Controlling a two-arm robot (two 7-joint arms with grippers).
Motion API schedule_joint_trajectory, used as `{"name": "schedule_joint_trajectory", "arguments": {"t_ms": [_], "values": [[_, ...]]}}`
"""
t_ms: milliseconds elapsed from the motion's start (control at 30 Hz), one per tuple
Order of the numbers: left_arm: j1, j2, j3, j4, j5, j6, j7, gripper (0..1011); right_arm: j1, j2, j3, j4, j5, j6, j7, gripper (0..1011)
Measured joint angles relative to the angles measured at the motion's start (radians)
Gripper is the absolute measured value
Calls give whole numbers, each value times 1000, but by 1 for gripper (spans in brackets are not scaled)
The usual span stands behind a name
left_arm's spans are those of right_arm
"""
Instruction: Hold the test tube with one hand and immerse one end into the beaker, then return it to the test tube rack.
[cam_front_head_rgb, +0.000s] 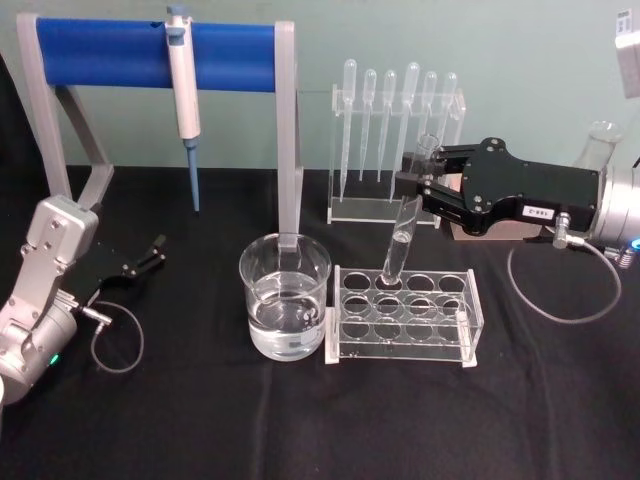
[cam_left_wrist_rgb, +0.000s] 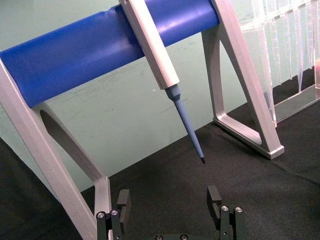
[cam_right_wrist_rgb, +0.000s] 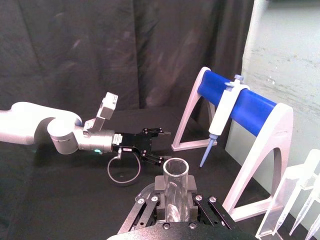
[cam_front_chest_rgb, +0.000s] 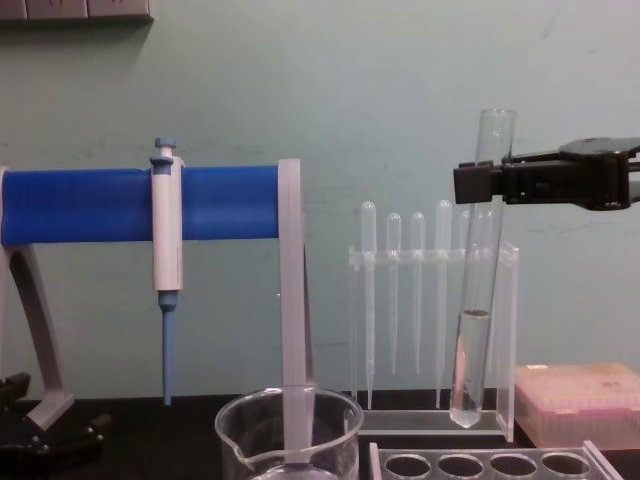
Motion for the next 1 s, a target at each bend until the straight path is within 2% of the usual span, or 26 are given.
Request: {"name": "schedule_joint_trajectory", "arguments": {"t_ms": [1000], "values": [[0,0,0,0,0,0,0,1000,-4,-2,5,2,-2,-4,0,237]]}}
